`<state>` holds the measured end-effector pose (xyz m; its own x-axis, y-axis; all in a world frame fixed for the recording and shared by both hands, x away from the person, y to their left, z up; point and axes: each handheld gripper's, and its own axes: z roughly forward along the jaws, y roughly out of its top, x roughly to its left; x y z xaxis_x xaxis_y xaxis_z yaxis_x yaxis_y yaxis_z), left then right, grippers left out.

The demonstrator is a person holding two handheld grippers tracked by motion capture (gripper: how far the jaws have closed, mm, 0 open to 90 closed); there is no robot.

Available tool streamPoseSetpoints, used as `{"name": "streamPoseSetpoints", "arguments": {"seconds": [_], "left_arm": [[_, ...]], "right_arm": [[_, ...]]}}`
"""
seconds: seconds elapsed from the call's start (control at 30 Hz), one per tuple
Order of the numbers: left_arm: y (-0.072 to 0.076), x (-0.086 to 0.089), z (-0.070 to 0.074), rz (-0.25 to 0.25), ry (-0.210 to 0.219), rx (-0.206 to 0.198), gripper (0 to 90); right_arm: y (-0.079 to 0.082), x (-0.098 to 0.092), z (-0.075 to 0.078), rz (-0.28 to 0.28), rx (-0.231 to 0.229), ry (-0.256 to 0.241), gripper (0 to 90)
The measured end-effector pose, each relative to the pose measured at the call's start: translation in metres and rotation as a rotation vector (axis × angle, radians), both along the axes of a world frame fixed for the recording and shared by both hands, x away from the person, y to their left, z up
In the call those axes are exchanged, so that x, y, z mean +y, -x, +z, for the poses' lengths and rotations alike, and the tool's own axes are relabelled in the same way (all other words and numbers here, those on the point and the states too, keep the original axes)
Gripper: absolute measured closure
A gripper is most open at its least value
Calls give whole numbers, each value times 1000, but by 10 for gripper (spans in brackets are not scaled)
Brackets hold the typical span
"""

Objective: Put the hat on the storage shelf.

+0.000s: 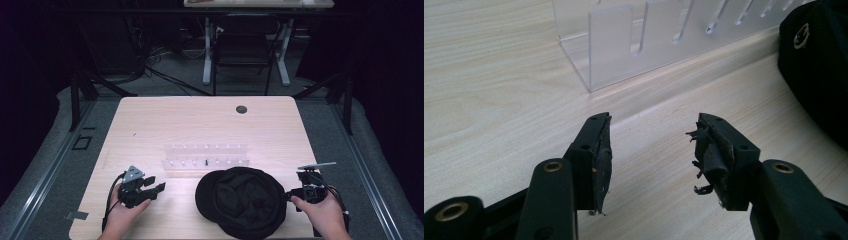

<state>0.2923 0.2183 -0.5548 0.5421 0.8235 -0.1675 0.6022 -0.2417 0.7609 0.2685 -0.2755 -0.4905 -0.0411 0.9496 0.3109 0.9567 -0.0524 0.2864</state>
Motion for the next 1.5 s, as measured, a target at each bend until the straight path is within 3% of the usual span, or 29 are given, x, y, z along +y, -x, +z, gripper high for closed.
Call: {"name": "streamPoseSetpoints", "arguments": {"seconds": [0.07, 0.3, 0.5, 0.87, 1.03, 1.43, 1.5], "left_arm": [[0, -1, -1, 6, 3, -4, 487], [0, -2, -1, -3, -5, -1, 487], [1, -1, -1, 2, -7, -5, 482], [1, -1, -2, 16, -3, -9, 480], [0, 4, 0, 40, 10, -12, 477], [-1, 7, -1, 41, 13, -2, 476], [-1, 7, -1, 42, 13, -1, 475]], "right_arm": [[-2, -2, -1, 2, 19, 2, 701], [-8, -9, -4, -26, 77, -63, 734], [-12, -7, -7, -24, 117, -62, 727], [-14, -6, -18, -18, 160, -80, 772], [-15, -7, -19, -29, 157, -81, 773], [-16, -5, -29, -63, 163, -90, 779], [-17, -6, -28, -39, 191, -77, 778]]}}
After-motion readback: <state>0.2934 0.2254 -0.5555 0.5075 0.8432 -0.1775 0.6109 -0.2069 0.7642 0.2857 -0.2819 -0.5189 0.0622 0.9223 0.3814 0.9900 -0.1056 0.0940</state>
